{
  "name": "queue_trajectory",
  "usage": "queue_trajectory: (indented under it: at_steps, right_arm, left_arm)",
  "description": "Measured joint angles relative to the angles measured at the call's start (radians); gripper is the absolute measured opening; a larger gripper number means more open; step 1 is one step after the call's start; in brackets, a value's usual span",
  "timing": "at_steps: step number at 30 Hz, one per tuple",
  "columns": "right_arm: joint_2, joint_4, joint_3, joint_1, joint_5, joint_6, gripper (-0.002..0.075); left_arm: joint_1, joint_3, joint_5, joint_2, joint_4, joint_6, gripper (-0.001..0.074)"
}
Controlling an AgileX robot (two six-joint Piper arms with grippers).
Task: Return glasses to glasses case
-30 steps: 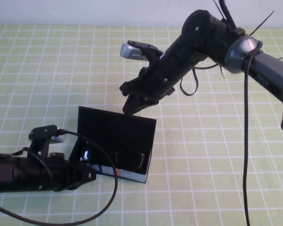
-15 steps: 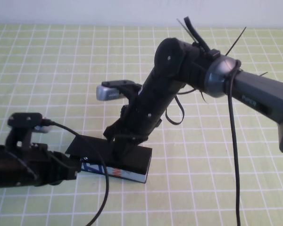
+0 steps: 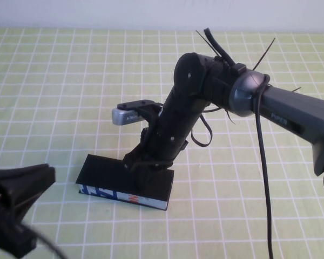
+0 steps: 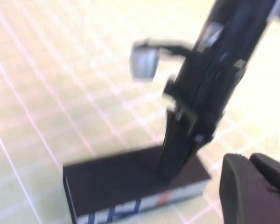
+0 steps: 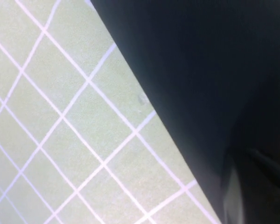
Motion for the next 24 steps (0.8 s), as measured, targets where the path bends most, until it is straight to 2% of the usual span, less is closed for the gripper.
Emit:
queue_trajectory:
  at_steps: [6,12,19,24]
  right_arm:
    - [-0.005,0.003,0.000,0.000,0.000,0.000,-0.0011]
    - [-0.107,0.000,0.002,0.001,0.000,0.000,-0.0011]
    - [-0.363,-0.018,0.017,0.002,0.000,0.049,-0.0011]
    - [-0.585,-0.064,0.138,0.002,0.008,0.100,-0.0011]
  left_arm:
    - [0.000,0.091,-0.072,-0.268,0.004,-0.002,-0.0002]
    - [0.000,0.269,-0.306,-0.465,0.004,-0.004,-0.0002]
    - [0.000,0.466,-0.492,-0.528,-0.004,-0.004,-0.0002]
    - [0.000,0.489,-0.512,-0.528,-0.021,-0.002,-0.0002]
